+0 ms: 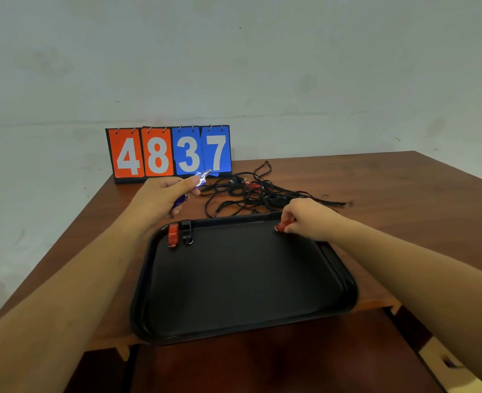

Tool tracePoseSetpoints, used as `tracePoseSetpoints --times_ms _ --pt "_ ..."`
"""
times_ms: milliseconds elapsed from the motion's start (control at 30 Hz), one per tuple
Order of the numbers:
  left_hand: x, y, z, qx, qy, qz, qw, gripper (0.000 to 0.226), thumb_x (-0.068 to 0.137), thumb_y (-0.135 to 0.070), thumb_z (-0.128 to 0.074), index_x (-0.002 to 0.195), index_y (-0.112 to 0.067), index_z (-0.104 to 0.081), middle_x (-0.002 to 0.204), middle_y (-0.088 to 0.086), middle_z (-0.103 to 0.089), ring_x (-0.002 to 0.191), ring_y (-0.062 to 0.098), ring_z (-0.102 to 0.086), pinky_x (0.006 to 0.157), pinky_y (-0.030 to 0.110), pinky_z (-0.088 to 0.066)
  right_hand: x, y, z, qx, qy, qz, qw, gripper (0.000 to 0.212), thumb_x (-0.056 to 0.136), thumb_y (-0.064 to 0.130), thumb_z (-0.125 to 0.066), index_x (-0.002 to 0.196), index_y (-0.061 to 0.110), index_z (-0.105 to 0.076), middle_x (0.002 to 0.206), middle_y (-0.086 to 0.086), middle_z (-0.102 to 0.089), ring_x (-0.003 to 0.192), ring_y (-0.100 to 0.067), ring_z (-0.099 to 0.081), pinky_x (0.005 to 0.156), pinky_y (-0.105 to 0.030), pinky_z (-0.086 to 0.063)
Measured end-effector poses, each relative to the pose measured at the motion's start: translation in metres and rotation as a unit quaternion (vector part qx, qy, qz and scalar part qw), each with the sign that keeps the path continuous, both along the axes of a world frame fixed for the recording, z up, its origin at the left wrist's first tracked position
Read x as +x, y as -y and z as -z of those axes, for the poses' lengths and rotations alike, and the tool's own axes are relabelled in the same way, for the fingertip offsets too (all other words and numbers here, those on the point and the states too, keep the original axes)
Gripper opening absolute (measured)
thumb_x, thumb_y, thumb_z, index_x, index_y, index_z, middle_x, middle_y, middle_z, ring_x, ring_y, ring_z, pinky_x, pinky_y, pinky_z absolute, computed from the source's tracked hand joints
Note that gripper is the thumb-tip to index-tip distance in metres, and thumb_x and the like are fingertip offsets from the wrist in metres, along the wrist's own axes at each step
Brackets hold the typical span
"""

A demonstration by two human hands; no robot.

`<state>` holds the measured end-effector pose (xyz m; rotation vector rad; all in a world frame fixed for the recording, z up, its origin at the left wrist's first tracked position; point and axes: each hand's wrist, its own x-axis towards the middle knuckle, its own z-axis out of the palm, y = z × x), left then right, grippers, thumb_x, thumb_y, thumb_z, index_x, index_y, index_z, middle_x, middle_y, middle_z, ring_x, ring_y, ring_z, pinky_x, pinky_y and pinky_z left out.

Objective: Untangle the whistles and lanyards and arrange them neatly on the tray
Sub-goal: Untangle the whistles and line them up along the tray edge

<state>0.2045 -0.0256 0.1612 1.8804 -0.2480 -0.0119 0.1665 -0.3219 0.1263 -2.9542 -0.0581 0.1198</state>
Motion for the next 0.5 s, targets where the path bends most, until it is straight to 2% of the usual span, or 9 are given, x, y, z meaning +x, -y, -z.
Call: tracePoseSetpoints --times_ms 133,200,300,367,500 --pt "-0.002 -0.029 0.011 -0.012 0.014 -0.048 0.999 0.032 0.091 -0.05 -0.058 0.088 -0.021 -0.072 0.065 -0.004 -0.06 0.054 0.009 -0.049 0.053 0.019 -0.042 0.0 -0.028 -0.006 0.146 0.036 0.005 0.989 0.017 0.091 0.027 -0.069 0.106 0.022 -0.062 0.097 0.006 -0.065 0.085 -0.009 -0.063 0.068 -0.018 -0.048" --pt "-0.004 -0.043 0.021 -0.015 0.011 -0.08 0.997 0.031 0.093 -0.048 -0.056 0.089 -0.021 -0.071 0.069 -0.001 -0.06 0.056 0.01 -0.049 0.054 0.02 -0.043 -0.002 -0.052 -0.009 0.228 0.034 -0.006 0.973 0.02 0.092 0.021 -0.068 0.11 0.021 -0.058 0.093 0.002 -0.067 0.076 -0.009 -0.068 0.061 -0.019 -0.053" --pt "-0.003 -0.056 0.037 -0.045 -0.004 -0.123 0.991 0.031 0.093 -0.047 -0.058 0.089 -0.02 -0.071 0.073 0.003 -0.06 0.057 0.012 -0.047 0.055 0.023 -0.043 0.001 -0.088 -0.005 0.308 0.029 -0.026 0.951 0.028 0.093 0.011 -0.065 0.119 0.019 -0.057 0.093 -0.004 -0.069 0.076 -0.013 -0.073 0.07 -0.026 -0.061" --pt "-0.003 -0.061 0.047 -0.071 -0.012 -0.144 0.987 0.03 0.092 -0.046 -0.059 0.089 -0.019 -0.071 0.072 0.005 -0.06 0.056 0.013 -0.047 0.055 0.024 -0.043 0.006 -0.106 0.004 0.335 0.04 -0.011 0.941 0.022 0.091 0.012 -0.068 0.112 0.017 -0.062 0.099 -0.005 -0.07 0.082 -0.015 -0.073 0.079 -0.033 -0.061" --pt "-0.001 -0.068 0.063 -0.101 -0.016 -0.157 0.982 0.028 0.092 -0.045 -0.06 0.086 -0.02 -0.07 0.075 0.004 -0.061 0.056 0.013 -0.048 0.058 0.026 -0.044 0.018 -0.126 0.02 0.302 0.094 0.031 0.948 0.022 0.085 0.018 -0.075 0.105 0.02 -0.065 0.108 0.001 -0.066 0.101 -0.015 -0.064 0.089 -0.03 -0.055"
